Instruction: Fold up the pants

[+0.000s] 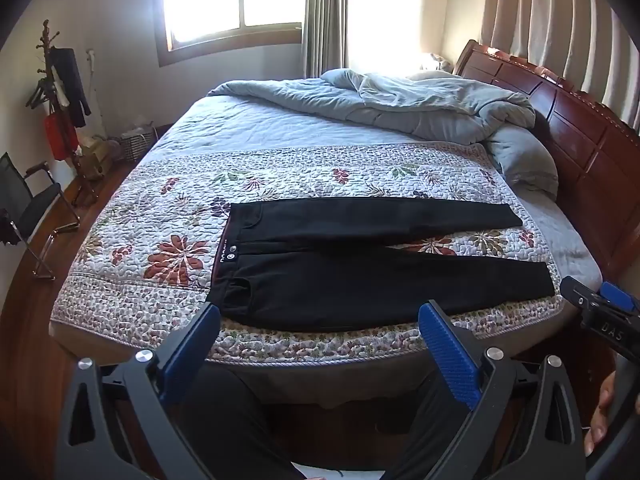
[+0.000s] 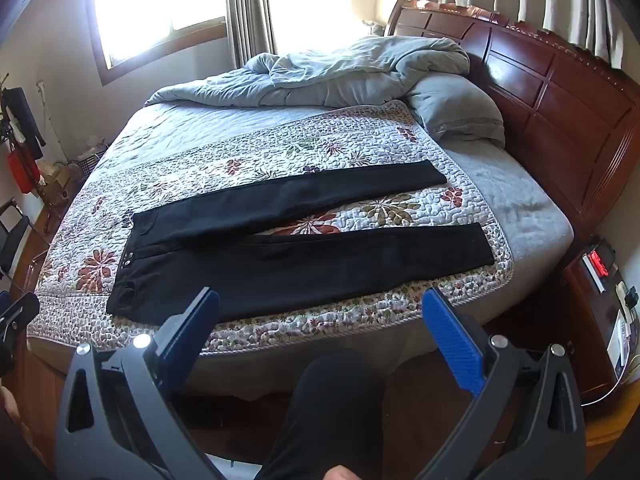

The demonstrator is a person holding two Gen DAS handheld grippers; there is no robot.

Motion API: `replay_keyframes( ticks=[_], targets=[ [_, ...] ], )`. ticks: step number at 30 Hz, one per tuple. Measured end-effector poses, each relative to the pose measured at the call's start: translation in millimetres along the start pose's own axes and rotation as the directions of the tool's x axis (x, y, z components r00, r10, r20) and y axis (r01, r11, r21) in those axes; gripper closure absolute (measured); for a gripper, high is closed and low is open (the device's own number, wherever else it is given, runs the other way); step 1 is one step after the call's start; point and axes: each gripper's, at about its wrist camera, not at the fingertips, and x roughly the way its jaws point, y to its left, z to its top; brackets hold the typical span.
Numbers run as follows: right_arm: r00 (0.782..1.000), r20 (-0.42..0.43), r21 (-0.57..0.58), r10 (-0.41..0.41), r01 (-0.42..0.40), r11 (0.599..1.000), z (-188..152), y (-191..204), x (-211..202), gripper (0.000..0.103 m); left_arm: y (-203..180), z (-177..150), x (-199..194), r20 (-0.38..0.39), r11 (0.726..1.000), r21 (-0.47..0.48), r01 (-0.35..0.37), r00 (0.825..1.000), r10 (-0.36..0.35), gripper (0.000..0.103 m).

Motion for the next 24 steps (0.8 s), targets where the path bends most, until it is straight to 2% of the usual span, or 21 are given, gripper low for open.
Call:
replay_keyframes(
  ticks=[12,14,24],
  targets=[
    [1.000,0.000,0.004,0.000,0.000,1.000,6.1,3.9,-2.7,0.003,0.2,6.2,-8.6,-0.004,1.000,0.000,0.007,1.000,-0.007,0.004],
    [1.000,0.000,0.002,-0.001,0.001,1.000,4.9,4.7,-1.2,0.003,7.6,3.9,1.2,-0.005,1.000,-0.005,0.007,1.000,-0.007,0.004],
    [1.000,0.003,0.005,0.002,-0.002,1.000,1.6,0.9,0.9,0.003,5.5,1.4,-0.3,-0.003,1.000,-0.013,0.000,1.000,0.000,0.004]
  ],
)
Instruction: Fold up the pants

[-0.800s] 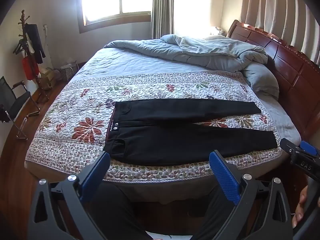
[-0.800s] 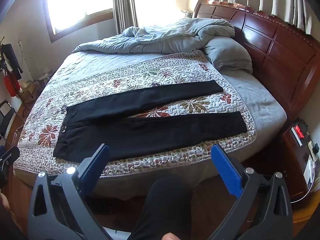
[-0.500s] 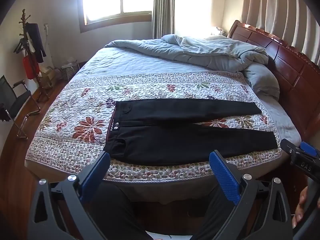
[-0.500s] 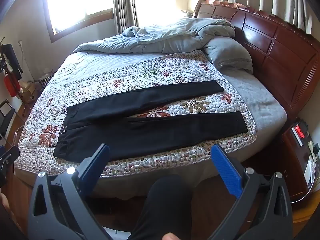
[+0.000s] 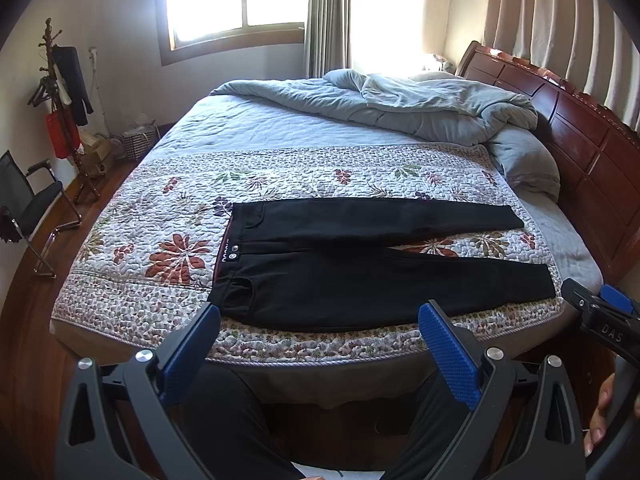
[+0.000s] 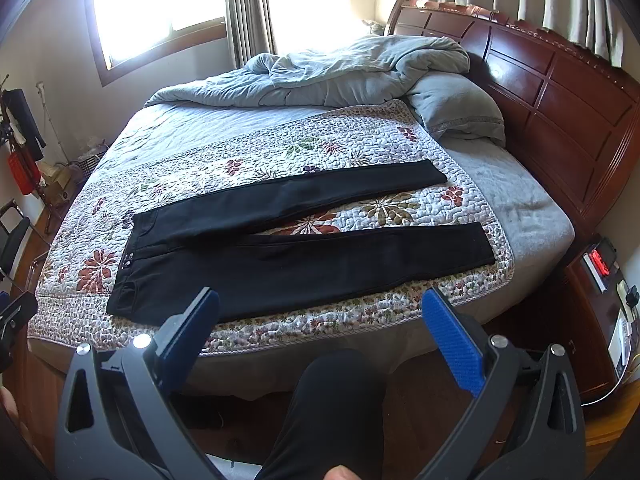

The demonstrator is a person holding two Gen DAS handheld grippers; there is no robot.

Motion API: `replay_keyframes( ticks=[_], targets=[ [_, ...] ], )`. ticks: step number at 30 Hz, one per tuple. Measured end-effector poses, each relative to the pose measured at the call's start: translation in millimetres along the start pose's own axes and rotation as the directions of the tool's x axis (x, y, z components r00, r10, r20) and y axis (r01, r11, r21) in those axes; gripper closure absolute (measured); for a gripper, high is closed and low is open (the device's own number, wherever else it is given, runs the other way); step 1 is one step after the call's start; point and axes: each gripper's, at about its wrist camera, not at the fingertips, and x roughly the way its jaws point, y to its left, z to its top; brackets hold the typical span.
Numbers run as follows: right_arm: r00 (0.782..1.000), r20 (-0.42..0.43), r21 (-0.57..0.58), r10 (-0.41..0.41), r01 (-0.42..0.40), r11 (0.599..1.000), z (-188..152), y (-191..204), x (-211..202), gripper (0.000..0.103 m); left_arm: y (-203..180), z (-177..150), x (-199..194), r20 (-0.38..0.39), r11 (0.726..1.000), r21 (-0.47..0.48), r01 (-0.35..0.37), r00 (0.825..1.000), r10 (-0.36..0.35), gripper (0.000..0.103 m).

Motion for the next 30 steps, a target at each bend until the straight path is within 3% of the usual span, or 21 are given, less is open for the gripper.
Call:
replay_keyframes(
  ticks=[30],
  targets=[
    [1.000,-0.004,0.000,0.000,0.000,1.000,1.5,-1.9,1.3,0.002,0.1,3.3,-1.8,0.005,1.000,0.000,-0.006,1.000,0.006,0.004]
  ],
)
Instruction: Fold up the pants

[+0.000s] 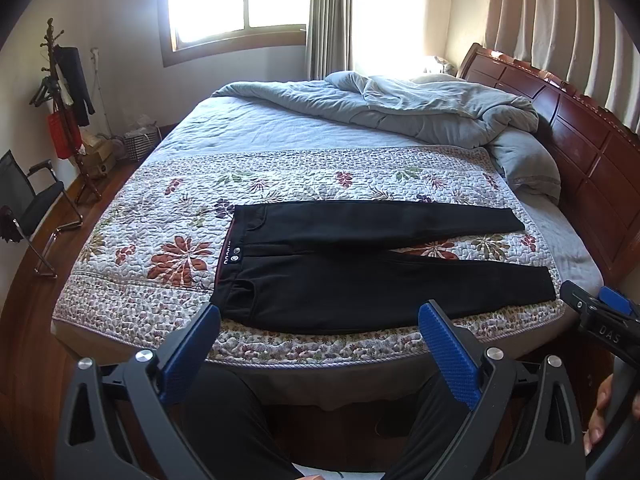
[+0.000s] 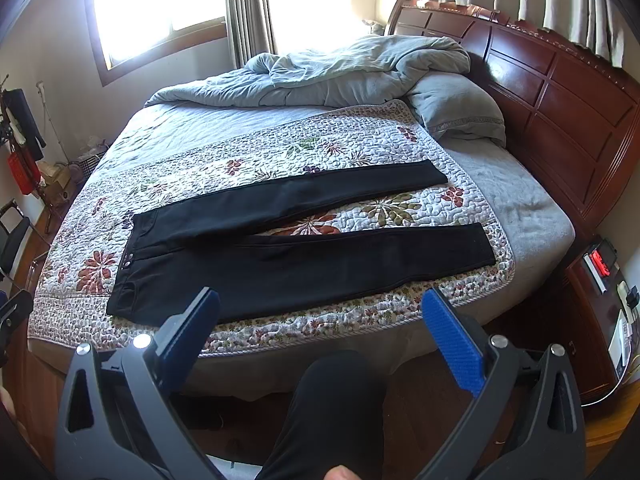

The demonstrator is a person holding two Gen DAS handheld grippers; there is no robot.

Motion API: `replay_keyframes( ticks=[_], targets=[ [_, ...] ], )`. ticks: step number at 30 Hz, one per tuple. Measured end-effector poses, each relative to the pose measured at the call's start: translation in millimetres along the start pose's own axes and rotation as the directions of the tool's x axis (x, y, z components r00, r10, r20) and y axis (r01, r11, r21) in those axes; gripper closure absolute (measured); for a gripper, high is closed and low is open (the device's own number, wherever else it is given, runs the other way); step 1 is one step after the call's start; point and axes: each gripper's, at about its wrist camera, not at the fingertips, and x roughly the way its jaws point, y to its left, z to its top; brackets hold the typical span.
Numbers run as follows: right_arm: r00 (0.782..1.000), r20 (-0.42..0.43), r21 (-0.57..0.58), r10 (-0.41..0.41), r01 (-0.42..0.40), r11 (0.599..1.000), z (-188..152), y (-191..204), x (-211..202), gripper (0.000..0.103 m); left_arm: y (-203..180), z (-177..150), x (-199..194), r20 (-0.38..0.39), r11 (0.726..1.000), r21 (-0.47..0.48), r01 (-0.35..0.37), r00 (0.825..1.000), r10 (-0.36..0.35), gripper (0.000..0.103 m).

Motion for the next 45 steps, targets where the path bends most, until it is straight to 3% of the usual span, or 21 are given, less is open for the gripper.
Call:
replay_keyframes(
  ticks=[45],
  targets=[
    [1.000,-0.021,0.005,-0.002,0.002,1.000,-4,-3,13,0.003,1,-1,15,-0.022,1.000,0.006,0.017,1.000,-0.017,0.004]
  ],
)
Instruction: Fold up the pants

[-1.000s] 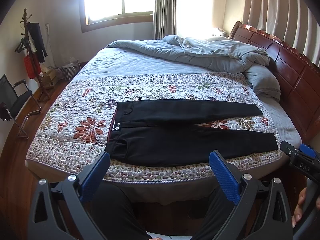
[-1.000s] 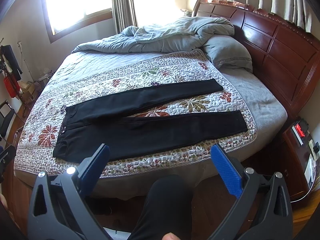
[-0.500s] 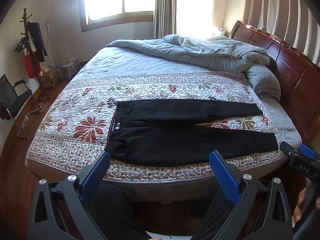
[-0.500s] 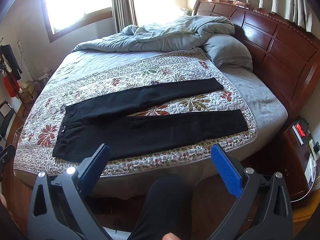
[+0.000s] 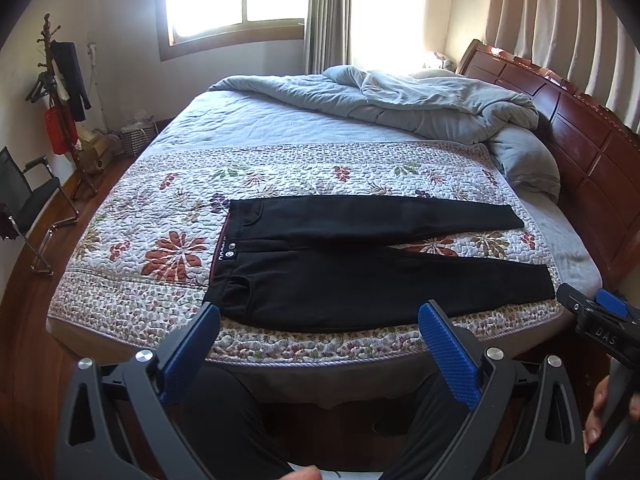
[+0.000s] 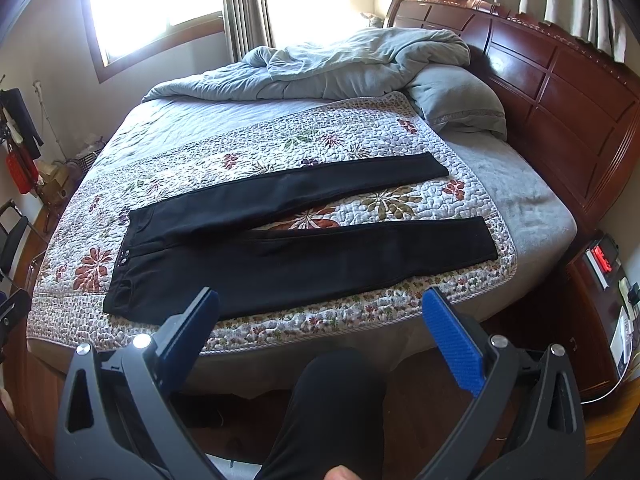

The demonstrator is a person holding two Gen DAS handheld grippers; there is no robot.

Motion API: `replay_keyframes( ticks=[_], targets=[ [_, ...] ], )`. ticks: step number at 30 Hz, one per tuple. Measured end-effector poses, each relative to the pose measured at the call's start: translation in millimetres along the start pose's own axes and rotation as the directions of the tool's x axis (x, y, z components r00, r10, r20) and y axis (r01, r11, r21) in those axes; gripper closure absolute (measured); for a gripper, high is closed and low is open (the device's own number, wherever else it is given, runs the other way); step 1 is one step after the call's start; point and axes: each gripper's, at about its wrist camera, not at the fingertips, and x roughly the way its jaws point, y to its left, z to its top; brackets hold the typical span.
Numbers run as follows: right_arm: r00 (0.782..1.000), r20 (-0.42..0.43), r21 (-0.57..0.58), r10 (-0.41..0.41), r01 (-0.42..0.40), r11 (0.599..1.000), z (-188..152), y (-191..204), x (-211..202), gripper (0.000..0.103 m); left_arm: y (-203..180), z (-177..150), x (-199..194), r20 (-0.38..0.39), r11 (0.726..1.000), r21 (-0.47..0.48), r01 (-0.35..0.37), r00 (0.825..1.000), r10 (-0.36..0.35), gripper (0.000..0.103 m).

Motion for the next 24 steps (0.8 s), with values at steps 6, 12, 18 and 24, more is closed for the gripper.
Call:
replay_keyframes(
  ticks=[6,12,18,24],
  targets=[
    [0.994,-0.027,-0.085,0.103,-0.105,0.991,7,9,25,0.003,2,-4,58,-0.132,0.988,0.125,0.089,0.989,-0.072,0.004],
    [0.975,-0.037,-0.236,0.218,-0.220,0.946,20,15,83,0.003,82,-9,141,-0.181,0.994,0.063,0.085,0.981,-0.072,0.004],
    [0.942,-0.214,-0.181,0.257,-0.297,0.938,45,-4,170,0.003,179,25,220,-0.267,0.984,-0.127,0.124,0.951,-0.155,0.004],
    [0.918,-0.253,-0.099,0.304,-0.338,0.936,79,-23,232,0.003,246,85,307,-0.257,0.964,-0.214,0.157,0.943,-0.211,0.004]
  ],
)
